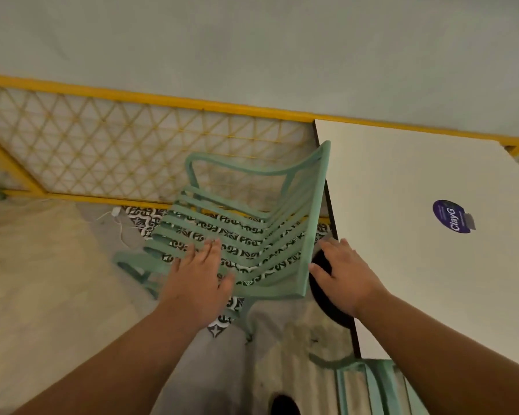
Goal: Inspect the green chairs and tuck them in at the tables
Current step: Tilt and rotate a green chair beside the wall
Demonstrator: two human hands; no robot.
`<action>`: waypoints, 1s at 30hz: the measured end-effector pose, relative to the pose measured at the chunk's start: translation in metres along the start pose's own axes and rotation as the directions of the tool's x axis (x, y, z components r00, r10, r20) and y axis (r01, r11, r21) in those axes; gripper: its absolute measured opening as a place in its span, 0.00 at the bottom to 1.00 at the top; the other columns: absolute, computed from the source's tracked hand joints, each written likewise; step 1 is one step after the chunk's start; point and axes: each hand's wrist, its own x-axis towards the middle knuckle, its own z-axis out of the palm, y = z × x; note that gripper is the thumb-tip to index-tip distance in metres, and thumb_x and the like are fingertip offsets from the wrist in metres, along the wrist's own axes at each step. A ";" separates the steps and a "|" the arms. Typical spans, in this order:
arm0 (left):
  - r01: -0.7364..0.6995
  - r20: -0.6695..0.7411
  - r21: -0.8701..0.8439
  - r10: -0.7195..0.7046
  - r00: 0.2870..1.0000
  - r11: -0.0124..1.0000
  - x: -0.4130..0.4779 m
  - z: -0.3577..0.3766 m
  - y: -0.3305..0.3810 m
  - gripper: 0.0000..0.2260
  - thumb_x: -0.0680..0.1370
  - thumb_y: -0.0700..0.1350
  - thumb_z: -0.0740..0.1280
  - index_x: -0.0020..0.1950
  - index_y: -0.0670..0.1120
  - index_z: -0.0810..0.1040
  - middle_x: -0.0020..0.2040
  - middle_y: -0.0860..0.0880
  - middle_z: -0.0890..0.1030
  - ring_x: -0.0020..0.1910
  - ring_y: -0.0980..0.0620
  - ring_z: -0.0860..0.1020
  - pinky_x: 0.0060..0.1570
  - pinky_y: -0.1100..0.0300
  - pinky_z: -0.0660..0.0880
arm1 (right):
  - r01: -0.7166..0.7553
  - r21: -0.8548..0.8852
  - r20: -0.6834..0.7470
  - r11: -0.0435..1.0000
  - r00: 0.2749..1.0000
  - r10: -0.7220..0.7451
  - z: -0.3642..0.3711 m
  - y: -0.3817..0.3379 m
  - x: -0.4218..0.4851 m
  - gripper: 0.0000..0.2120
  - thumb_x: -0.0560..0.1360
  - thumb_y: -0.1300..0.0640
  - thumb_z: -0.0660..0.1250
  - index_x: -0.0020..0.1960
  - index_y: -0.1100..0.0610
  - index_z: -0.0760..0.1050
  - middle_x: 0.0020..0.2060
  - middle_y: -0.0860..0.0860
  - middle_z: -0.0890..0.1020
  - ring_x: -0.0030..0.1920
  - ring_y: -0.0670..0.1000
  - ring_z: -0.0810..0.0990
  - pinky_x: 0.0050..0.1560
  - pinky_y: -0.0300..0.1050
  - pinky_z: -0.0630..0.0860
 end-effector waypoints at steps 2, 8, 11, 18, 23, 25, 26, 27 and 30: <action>0.011 0.014 -0.052 -0.010 1.000 0.999 0.008 0.020 0.008 0.34 0.83 0.62 0.51 0.84 0.51 0.44 0.84 0.51 0.48 0.83 0.45 0.45 0.80 0.42 0.49 | 0.037 0.008 -0.010 0.999 0.999 -0.037 0.004 0.005 0.019 0.32 0.79 0.34 0.52 0.78 0.49 0.65 0.76 0.50 0.70 0.77 0.55 0.63 0.76 0.60 0.66; -0.017 0.091 -0.113 0.027 0.995 0.993 0.035 0.072 0.043 0.33 0.84 0.61 0.51 0.84 0.50 0.44 0.84 0.52 0.48 0.83 0.44 0.45 0.80 0.41 0.49 | 0.145 0.035 -0.090 0.989 0.986 -0.141 -0.004 0.004 0.079 0.25 0.83 0.44 0.60 0.74 0.57 0.70 0.70 0.55 0.73 0.75 0.57 0.66 0.77 0.59 0.65; -0.010 0.100 -0.174 0.027 0.995 0.985 0.048 0.095 0.053 0.31 0.84 0.60 0.50 0.84 0.50 0.49 0.84 0.50 0.53 0.83 0.43 0.48 0.79 0.40 0.51 | 0.205 -0.008 -0.070 0.979 0.976 -0.205 -0.003 0.002 0.105 0.25 0.84 0.44 0.59 0.75 0.57 0.72 0.71 0.56 0.74 0.78 0.60 0.61 0.79 0.61 0.60; -0.043 0.122 -0.746 0.199 0.972 0.664 0.054 0.130 0.084 0.33 0.73 0.77 0.53 0.61 0.55 0.78 0.50 0.57 0.81 0.56 0.56 0.77 0.62 0.55 0.71 | 0.231 -0.361 0.135 0.904 0.971 -0.195 0.010 0.008 0.149 0.36 0.74 0.41 0.41 0.59 0.49 0.84 0.65 0.57 0.78 0.82 0.63 0.50 0.81 0.65 0.48; -0.151 -0.043 -0.733 0.176 0.983 0.664 0.063 0.143 0.080 0.43 0.70 0.82 0.44 0.64 0.54 0.79 0.47 0.53 0.84 0.47 0.56 0.80 0.54 0.52 0.77 | 0.328 -0.473 0.096 0.818 0.942 -0.322 0.008 0.008 0.155 0.33 0.71 0.41 0.45 0.51 0.49 0.87 0.57 0.54 0.83 0.78 0.60 0.61 0.81 0.59 0.46; -0.198 -0.131 -0.678 0.149 0.980 0.708 0.069 0.149 0.078 0.46 0.71 0.79 0.39 0.66 0.51 0.80 0.44 0.50 0.83 0.44 0.53 0.79 0.47 0.54 0.76 | 0.344 -0.470 0.078 0.813 0.934 -0.350 0.009 0.011 0.156 0.34 0.70 0.39 0.44 0.48 0.49 0.88 0.52 0.52 0.83 0.76 0.60 0.64 0.81 0.58 0.46; -0.230 -0.186 -0.657 0.142 0.972 0.718 0.070 0.152 0.079 0.44 0.73 0.77 0.39 0.63 0.52 0.81 0.39 0.52 0.81 0.41 0.53 0.77 0.42 0.54 0.74 | 0.354 -0.454 0.060 0.817 0.928 -0.369 0.010 0.012 0.156 0.35 0.69 0.39 0.43 0.46 0.49 0.88 0.48 0.51 0.82 0.75 0.60 0.65 0.81 0.57 0.46; -0.267 -0.248 -0.637 0.135 0.959 0.723 0.071 0.156 0.080 0.39 0.76 0.75 0.40 0.57 0.53 0.81 0.34 0.55 0.76 0.37 0.55 0.74 0.38 0.55 0.71 | 0.367 -0.436 0.039 0.822 0.920 -0.390 0.011 0.014 0.156 0.35 0.68 0.38 0.42 0.43 0.50 0.87 0.44 0.50 0.81 0.74 0.60 0.67 0.81 0.57 0.47; -0.246 -0.337 -0.586 0.044 0.940 0.772 0.076 0.171 0.079 0.26 0.80 0.68 0.43 0.40 0.52 0.70 0.33 0.56 0.69 0.35 0.54 0.70 0.35 0.54 0.69 | 0.391 -0.383 -0.023 0.837 0.902 -0.432 0.014 0.017 0.158 0.34 0.67 0.39 0.43 0.40 0.51 0.87 0.40 0.50 0.77 0.71 0.61 0.70 0.80 0.58 0.50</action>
